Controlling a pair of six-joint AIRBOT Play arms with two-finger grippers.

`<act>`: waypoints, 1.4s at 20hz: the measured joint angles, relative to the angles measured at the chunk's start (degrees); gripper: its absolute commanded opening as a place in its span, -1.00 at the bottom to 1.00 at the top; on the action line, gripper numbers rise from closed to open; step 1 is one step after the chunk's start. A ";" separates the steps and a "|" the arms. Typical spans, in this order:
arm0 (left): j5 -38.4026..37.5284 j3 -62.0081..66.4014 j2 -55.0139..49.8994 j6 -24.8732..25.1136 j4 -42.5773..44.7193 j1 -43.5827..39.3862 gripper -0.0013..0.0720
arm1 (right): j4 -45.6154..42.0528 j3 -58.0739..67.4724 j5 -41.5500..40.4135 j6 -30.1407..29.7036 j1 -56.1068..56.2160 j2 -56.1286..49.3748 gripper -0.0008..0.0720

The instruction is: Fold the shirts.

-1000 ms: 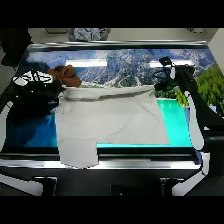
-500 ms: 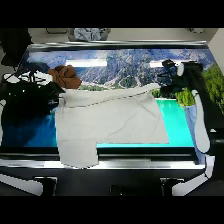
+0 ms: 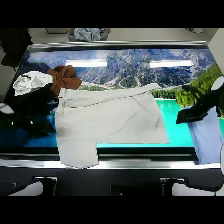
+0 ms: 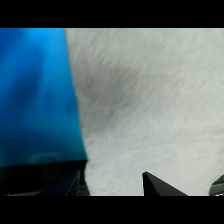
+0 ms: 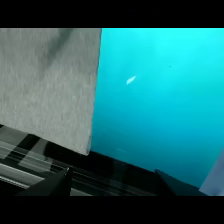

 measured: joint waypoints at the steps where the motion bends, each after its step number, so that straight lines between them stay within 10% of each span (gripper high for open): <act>1: 1.18 -3.39 1.42 0.76 0.17 0.20 0.32 | 0.11 -3.28 -1.09 -0.66 -0.35 1.57 0.68; 14: 12.52 -13.60 4.70 7.02 -7.08 0.37 0.05 | 0.98 -14.34 -6.40 -2.67 -1.14 6.58 0.67; 18: 13.40 -13.73 2.97 7.72 -8.61 0.37 -0.87 | 0.98 -14.91 -6.45 -2.69 -1.14 6.60 0.62; 28: 14.19 -13.73 2.23 8.00 -10.23 0.37 -0.88 | 6.34 -24.33 -13.03 -4.59 -1.16 6.27 0.52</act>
